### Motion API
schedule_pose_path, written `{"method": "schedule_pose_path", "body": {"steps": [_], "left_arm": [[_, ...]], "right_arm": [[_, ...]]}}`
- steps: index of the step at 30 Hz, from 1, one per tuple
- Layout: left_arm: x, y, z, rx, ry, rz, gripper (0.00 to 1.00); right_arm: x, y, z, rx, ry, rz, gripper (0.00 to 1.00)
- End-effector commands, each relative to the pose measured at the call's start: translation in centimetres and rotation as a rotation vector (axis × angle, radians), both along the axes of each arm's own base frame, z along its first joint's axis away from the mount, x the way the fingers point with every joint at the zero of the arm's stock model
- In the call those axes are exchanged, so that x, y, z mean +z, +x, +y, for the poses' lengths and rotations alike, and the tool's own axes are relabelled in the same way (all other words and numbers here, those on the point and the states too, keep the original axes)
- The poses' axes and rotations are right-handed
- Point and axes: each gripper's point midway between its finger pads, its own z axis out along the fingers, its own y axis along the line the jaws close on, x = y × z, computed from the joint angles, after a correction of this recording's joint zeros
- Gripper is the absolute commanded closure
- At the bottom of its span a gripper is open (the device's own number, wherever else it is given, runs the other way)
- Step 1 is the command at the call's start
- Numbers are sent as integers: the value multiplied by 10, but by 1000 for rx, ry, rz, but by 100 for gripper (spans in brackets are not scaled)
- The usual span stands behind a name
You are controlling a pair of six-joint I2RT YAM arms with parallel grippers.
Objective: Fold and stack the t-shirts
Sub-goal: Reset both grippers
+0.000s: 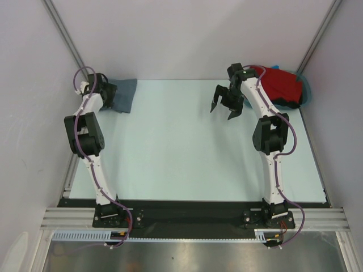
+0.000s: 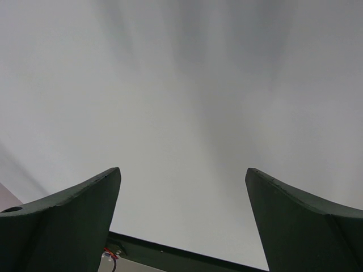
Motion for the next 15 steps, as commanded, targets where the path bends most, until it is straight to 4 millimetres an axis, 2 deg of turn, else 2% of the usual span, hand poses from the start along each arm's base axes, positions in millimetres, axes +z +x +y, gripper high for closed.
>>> {"method": "schedule_pose_path", "body": {"steps": [1, 11, 12, 13, 15], "left_arm": [[12, -3, 9, 38, -6, 0, 25], [-9, -11, 10, 81, -74, 92, 22], [-6, -8, 11, 78, -73, 90, 21], [-15, -8, 10, 71, -72, 112, 21], [-19, -11, 9, 58, -75, 143, 20]], "right_arm": [[21, 1, 4, -7, 25, -43, 0], [24, 0, 1, -2, 16, -51, 1], [24, -1, 0, -3, 14, -48, 0], [25, -1, 0, -3, 14, -50, 0], [24, -1, -1, 0, 13, -51, 0]]}}
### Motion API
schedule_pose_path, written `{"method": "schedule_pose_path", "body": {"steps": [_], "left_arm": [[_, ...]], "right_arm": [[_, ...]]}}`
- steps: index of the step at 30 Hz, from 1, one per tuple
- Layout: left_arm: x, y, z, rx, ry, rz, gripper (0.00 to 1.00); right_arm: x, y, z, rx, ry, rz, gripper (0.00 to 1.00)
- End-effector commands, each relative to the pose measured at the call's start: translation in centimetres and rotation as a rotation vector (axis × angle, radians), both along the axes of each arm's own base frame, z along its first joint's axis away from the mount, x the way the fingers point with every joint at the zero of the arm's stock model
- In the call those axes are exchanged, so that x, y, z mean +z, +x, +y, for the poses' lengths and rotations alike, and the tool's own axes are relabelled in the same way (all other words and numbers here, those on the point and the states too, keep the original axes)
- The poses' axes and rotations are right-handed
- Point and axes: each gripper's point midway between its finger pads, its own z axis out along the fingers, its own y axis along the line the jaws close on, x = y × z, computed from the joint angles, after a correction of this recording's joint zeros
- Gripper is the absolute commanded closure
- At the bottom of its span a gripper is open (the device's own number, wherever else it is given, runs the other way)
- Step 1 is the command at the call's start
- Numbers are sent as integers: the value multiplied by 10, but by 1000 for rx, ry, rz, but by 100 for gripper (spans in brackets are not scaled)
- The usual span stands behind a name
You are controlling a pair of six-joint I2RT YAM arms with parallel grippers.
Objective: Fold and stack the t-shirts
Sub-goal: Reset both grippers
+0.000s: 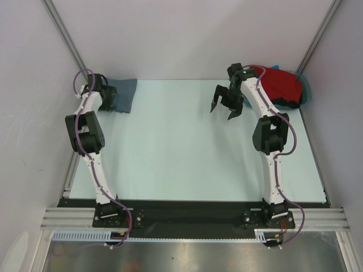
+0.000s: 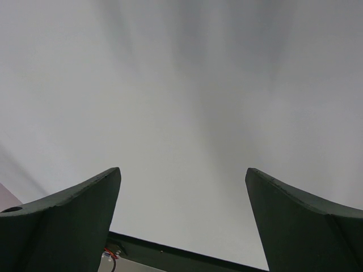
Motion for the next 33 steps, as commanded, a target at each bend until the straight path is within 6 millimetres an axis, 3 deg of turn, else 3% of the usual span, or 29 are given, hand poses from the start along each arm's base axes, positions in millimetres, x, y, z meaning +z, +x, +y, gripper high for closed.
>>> {"method": "schedule_pose_path", "body": {"steps": [1, 7, 10, 14, 17, 18, 21, 25, 31, 33], "left_arm": [[0, -1, 2, -1, -16, 38, 19], [-15, -11, -3, -14, -33, 61, 20], [-5, -11, -2, -13, -11, 48, 20], [27, -7, 0, -18, 28, -15, 21], [64, -5, -4, -36, 92, -79, 26], [88, -6, -6, -45, 115, -123, 27], [118, -6, -20, -104, 164, -186, 28], [161, -18, -58, -239, 227, -253, 26], [176, -54, -118, -482, 303, -264, 23], [176, -66, -146, -626, 345, -277, 22]], "right_arm": [[25, -1, 0, 1, 13, -53, 0], [28, -1, -3, -1, 11, -59, 0], [29, 0, -4, -2, 11, -66, 0], [31, 1, -4, 0, 13, -71, 0], [32, 1, -4, -1, 15, -73, 0], [34, 0, -2, 3, 17, -76, 0], [36, -4, 0, 11, 16, -76, 0], [37, -10, 8, 34, 19, -81, 0], [54, -6, 23, 81, -15, -181, 0], [57, -3, 15, 64, -94, -209, 0]]}}
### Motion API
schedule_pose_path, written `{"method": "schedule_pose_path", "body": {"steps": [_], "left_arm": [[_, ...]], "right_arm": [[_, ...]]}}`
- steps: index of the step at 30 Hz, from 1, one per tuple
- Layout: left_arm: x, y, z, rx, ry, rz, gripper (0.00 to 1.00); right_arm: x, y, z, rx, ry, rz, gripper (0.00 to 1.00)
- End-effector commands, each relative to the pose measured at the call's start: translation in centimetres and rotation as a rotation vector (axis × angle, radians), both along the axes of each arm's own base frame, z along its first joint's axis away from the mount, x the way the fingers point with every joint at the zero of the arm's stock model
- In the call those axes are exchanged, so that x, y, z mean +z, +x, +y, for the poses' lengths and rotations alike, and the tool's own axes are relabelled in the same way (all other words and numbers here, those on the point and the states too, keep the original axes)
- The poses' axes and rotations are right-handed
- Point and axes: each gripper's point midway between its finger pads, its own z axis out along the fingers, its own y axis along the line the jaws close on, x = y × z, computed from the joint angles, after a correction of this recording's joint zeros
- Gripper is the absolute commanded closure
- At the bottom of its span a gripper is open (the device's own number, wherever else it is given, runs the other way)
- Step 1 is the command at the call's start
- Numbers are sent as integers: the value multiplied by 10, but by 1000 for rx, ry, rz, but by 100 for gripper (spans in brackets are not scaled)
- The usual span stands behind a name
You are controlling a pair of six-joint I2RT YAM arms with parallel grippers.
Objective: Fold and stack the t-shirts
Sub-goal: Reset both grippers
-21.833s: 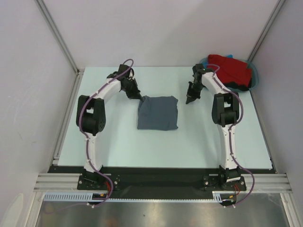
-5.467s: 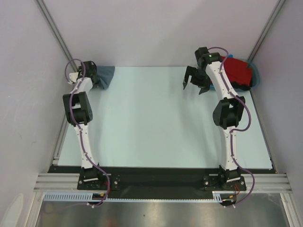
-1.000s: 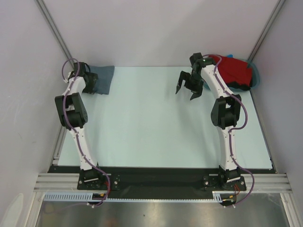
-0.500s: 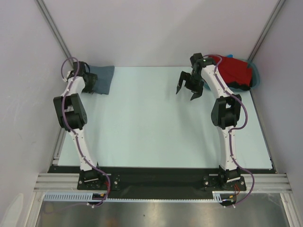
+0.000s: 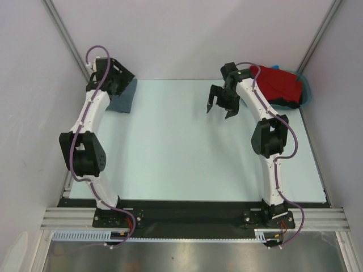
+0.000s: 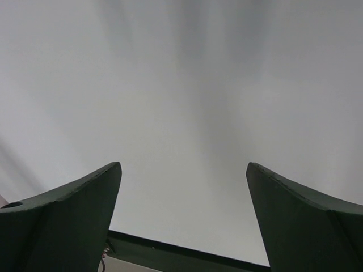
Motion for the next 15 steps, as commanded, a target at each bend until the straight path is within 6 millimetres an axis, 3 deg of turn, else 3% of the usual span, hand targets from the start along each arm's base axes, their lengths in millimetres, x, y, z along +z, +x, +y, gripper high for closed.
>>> {"method": "schedule_pose_path", "body": {"steps": [1, 5, 7, 11, 15], "left_arm": [[9, -28, -50, -261, 146, -14, 22], [6, -51, -86, -459, 309, 1, 22], [-6, -67, -103, -562, 380, 51, 22], [-28, -100, -124, -681, 470, 148, 22], [-33, -124, -133, -705, 508, 174, 22]], "right_arm": [[51, 12, -2, 14, -78, -187, 0], [45, 6, -6, 28, -148, -170, 0], [43, 4, -8, 30, -182, -170, 0], [48, 3, -2, 46, -188, -210, 0], [63, 8, 2, 12, -202, -273, 0]]}}
